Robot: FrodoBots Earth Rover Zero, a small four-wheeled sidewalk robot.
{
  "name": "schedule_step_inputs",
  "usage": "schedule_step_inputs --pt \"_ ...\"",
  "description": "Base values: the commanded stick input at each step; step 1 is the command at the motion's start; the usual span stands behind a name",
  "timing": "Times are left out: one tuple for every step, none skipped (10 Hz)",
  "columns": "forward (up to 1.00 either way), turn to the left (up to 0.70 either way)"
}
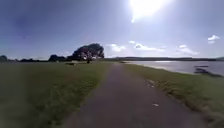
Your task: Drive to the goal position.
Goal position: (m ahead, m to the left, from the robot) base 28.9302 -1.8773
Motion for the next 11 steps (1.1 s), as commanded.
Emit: schedule_step_inputs --pt "0.70 0.05" --pt "0.70 0.05" --pt "0.70 0.05" --pt "0.70 0.05" --pt "0.70 0.05" --pt "0.70 0.05" --pt "0.70 0.05" --pt "0.70 0.05" --pt "0.70 0.05" --pt "0.70 0.05" --pt "0.70 0.05"
